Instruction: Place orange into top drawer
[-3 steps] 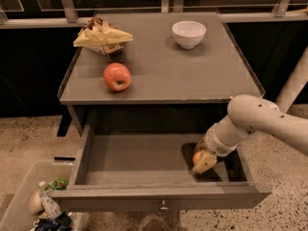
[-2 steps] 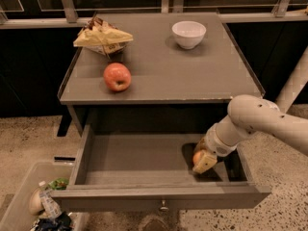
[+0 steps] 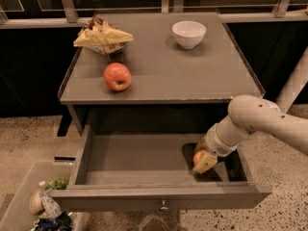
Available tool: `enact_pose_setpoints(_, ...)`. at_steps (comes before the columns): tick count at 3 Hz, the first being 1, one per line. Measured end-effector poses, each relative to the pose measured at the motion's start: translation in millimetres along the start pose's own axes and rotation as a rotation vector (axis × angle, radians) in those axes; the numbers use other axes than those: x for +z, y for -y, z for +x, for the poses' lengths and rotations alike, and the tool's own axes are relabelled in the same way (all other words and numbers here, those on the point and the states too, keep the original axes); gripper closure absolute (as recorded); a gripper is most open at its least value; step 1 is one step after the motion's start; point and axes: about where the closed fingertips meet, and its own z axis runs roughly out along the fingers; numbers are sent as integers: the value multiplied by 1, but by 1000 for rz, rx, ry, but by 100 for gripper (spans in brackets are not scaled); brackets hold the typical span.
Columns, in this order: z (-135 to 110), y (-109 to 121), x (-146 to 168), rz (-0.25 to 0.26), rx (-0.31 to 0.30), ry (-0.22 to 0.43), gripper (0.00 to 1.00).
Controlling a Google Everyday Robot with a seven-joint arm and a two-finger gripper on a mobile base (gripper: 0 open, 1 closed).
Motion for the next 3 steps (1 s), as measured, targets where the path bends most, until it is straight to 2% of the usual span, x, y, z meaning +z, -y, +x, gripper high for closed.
enact_pose_setpoints(1, 0, 0, 0, 0, 0, 0, 12)
enact_pose_setpoints(2, 0, 0, 0, 0, 0, 0, 0)
enact_pose_setpoints(3, 0, 0, 0, 0, 0, 0, 0)
